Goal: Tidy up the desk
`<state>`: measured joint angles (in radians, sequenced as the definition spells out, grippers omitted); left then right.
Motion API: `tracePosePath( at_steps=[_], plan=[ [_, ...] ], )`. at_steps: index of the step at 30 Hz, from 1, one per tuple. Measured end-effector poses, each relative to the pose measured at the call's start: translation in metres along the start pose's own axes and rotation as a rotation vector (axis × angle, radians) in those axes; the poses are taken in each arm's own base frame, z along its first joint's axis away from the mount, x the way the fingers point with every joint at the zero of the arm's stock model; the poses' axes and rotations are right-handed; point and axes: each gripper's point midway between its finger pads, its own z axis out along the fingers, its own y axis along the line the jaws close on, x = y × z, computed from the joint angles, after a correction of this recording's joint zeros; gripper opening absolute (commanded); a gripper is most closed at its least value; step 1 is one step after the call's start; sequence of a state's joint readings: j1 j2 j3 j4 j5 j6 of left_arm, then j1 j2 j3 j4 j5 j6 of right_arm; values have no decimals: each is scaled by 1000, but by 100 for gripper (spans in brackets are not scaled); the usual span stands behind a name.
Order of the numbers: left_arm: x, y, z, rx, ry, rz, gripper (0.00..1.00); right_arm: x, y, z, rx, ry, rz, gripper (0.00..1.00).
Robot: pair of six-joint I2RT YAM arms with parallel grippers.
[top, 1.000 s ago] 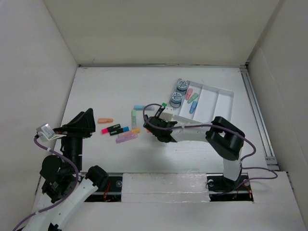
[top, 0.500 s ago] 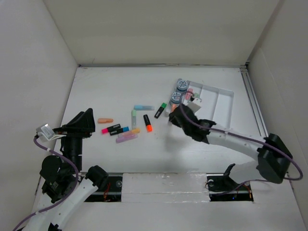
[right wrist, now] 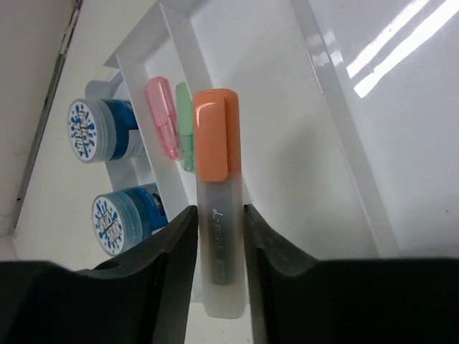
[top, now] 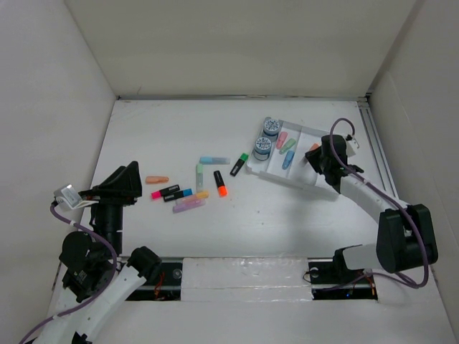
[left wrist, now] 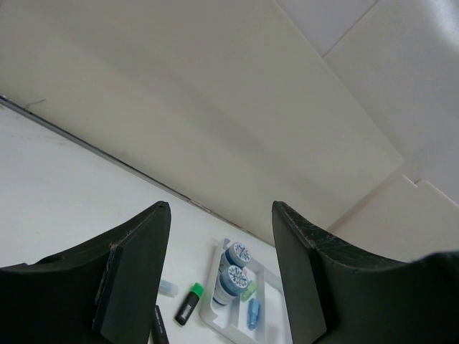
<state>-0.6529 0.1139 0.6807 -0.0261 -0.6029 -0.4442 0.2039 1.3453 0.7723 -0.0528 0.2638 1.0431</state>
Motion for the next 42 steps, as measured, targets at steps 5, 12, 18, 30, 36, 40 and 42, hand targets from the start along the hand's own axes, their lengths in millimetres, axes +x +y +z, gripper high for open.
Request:
tracePosePath(
  at_steps=[5, 12, 18, 30, 36, 40, 42],
  plan=[
    [0, 0, 0, 0, 0, 0, 55, -6, -4, 2, 10, -2, 15, 62],
    [0, 0, 0, 1, 1, 0, 55, 12, 49, -34, -216, 46, -28, 1],
    [0, 0, 0, 2, 1, 0, 55, 160, 104, -86, -479, 360, -315, 12],
    [1, -2, 0, 13, 5, 3, 55, 360, 154, -137, -707, 562, -847, 63],
    [1, -2, 0, 14, 5, 3, 55, 400, 146, -113, -653, 594, -990, 63],
    [1, -3, 0, 15, 6, 3, 55, 419, 134, -115, -638, 625, -1058, 63],
    [1, -3, 0, 15, 6, 3, 55, 423, 135, -119, -646, 630, -1071, 63]
  ],
)
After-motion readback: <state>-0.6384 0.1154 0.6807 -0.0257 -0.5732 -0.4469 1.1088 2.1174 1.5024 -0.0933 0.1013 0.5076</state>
